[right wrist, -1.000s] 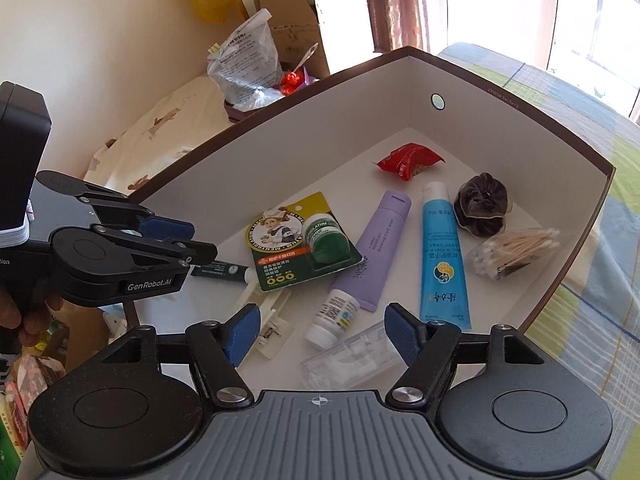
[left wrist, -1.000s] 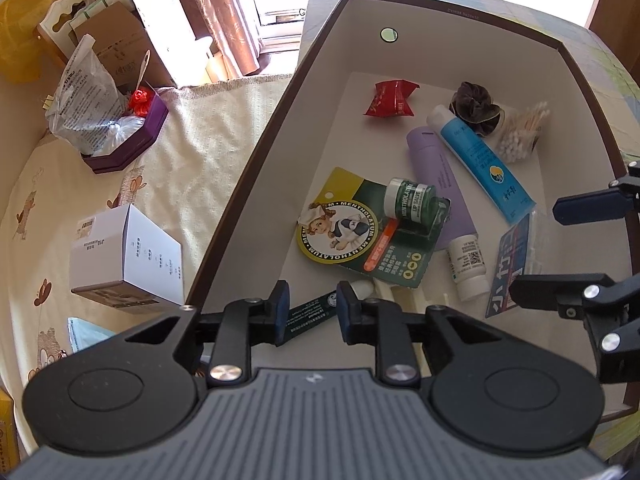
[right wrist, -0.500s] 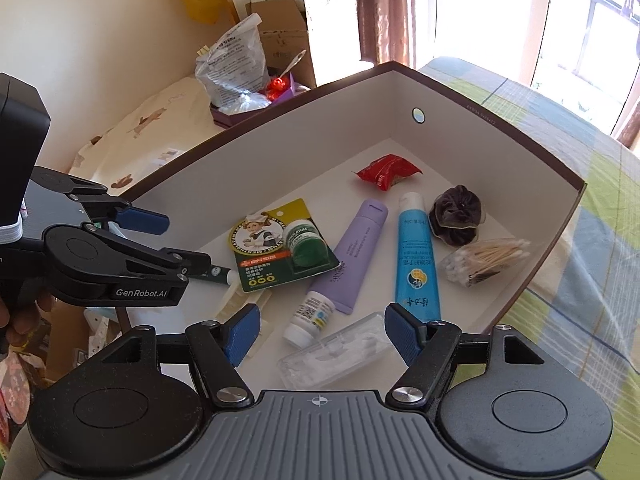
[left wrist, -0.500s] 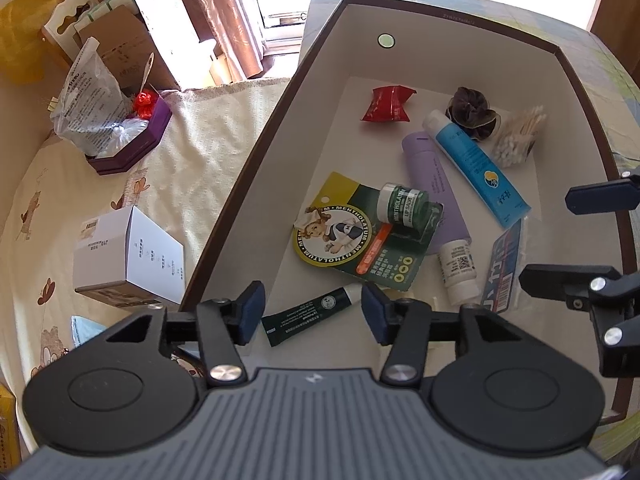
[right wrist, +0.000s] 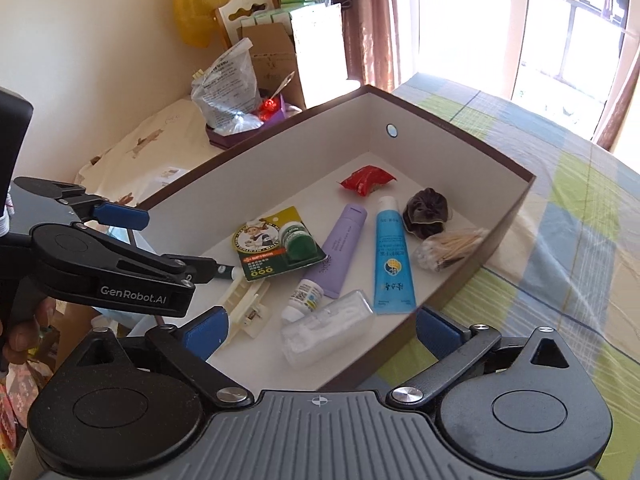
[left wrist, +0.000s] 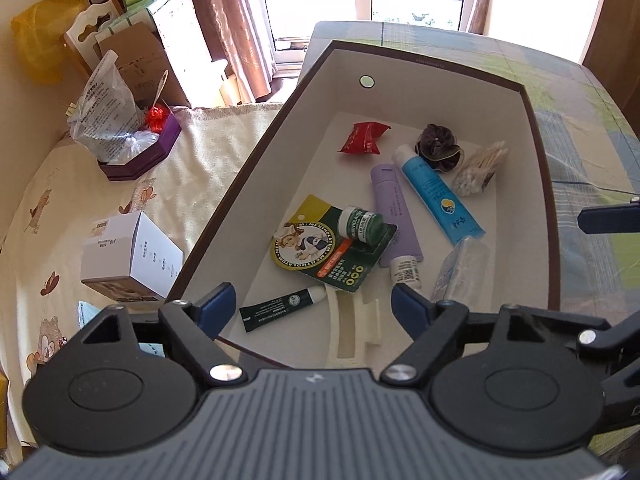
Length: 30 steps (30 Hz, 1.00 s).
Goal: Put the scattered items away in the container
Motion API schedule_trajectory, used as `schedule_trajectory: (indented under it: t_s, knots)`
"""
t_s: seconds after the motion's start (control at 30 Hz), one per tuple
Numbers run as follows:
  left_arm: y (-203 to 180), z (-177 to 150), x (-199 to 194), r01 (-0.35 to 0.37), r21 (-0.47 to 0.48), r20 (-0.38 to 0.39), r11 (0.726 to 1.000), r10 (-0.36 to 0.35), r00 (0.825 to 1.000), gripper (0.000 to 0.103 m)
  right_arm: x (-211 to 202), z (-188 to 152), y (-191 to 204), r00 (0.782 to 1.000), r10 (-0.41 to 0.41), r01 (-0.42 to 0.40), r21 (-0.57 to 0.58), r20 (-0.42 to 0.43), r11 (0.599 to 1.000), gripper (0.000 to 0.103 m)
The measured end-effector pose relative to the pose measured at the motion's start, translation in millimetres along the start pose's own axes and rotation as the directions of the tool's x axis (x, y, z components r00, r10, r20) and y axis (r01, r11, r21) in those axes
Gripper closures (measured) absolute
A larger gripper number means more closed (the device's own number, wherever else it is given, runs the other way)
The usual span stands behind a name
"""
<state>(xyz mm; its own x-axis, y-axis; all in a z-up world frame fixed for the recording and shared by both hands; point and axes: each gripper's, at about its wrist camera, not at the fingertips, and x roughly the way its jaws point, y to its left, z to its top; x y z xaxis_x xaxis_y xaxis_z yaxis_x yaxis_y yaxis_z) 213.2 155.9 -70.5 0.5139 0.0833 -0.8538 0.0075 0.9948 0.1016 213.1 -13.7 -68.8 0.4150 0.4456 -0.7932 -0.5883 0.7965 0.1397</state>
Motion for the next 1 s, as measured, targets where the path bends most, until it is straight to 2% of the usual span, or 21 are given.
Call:
schedule_trajectory:
  t_s: [0.37,0.5,0.73,0.87,1.0]
  knots:
    - [-23,-18,-57,0.007,-0.038,0.048,0.999,-0.005,0.999,0.016,-56,-18,0,0.999,-0.002,-0.001,0.056,0.053,0.998,0.0]
    - [-30,-29,-78,0.013,-0.068,0.076,0.998,-0.008,0.997,0.011,-73,-27,-1,0.999,-0.009,0.005,0.075,0.054,0.997,0.0]
    - [-44,-54,-109,0.019,-0.099,0.114,0.995,-0.008,0.993,0.01,-95,-47,-4,0.999,-0.025,0.02,0.102,0.043,0.995,0.0]
    - [-48,-67,-122,0.039,-0.121,0.11,0.992,-0.026,0.994,0.01,-104,-59,-7,0.999,-0.026,0.022,0.125,0.031,0.992,0.0]
    - [-56,-75,-132,0.006,-0.1,0.095,0.995,0.004,0.995,0.01,-111,-69,-7,0.999,-0.038,0.035,0.124,0.026,0.992,0.0]
